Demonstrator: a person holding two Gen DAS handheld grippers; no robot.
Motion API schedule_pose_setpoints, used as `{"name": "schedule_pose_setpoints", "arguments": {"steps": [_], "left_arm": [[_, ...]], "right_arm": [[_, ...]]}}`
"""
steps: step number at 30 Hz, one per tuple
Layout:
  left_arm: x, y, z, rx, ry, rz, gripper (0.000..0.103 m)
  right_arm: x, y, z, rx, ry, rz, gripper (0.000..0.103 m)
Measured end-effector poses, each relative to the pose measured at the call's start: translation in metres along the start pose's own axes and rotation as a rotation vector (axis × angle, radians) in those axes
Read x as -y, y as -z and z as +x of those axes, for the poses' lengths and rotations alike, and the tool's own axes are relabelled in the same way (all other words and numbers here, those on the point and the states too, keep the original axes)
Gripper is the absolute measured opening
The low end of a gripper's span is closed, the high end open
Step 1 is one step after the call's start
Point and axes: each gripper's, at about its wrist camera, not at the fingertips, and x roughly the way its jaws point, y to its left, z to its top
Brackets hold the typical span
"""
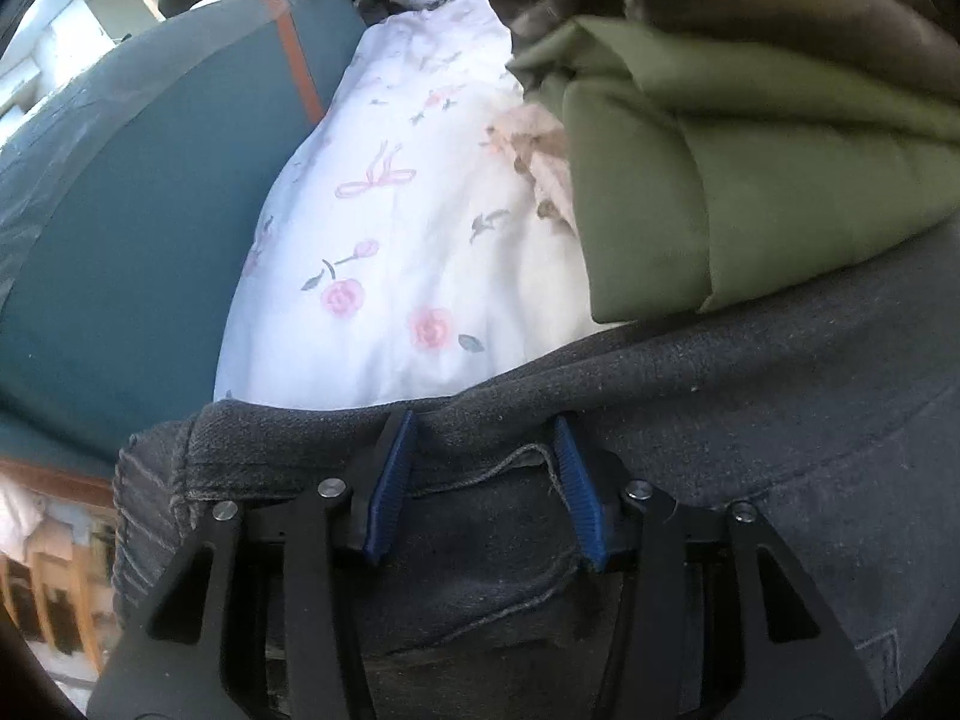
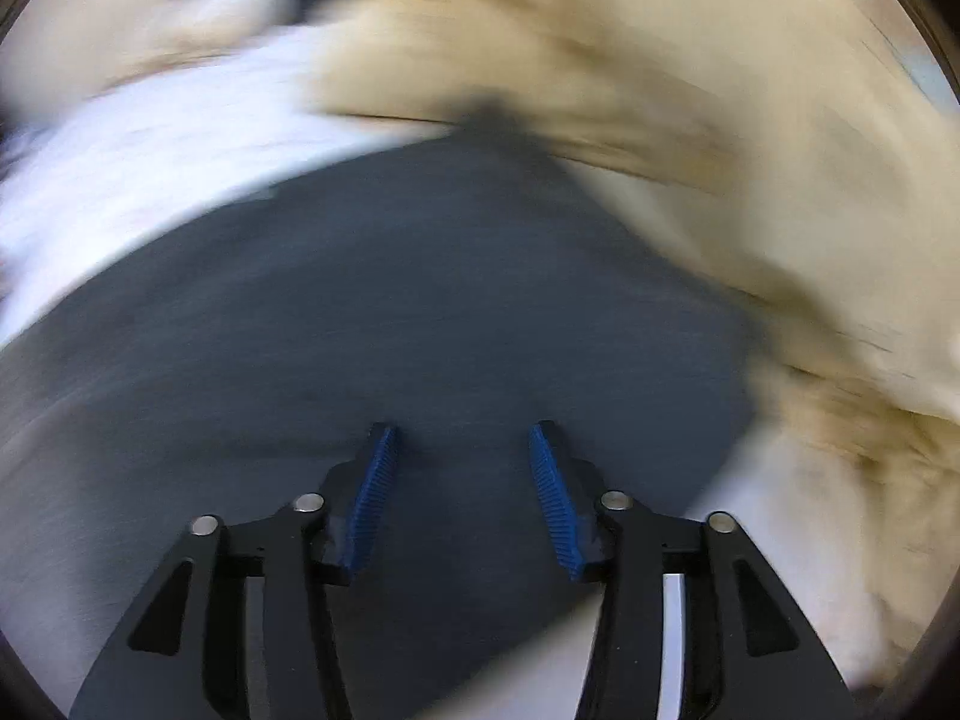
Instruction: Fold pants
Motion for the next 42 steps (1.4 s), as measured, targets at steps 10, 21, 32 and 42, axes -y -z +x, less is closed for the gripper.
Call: {"name": "schedule_pose_setpoints", "arguments": {"steps": [10,21,32,42], "left_arm": [[-0.064,0.052,-0.118,0.123,0.217,-0.357,0.099],[-0.098,0.203,-0.074,-0.110,0.298,-1.047,0.097],[-0.134,0.160,-0.024,0.059,0.443,-1.160,0.067],[-0.138,0.111,-0.045,0.094,0.357,-0.945,0.022]], "right_arm": [[0.086,0.038,-0.018,-0.024,-0.429,0.490,0.075],[0.083,0.089,-0.019,-0.033,-0.613,0.671,0.075],[0.088,0.080,0.003,-0.093,-0.846,0.675,0.077],[0.054,0.036,0.030,0.001,-0.755,0.586,0.011]]}}
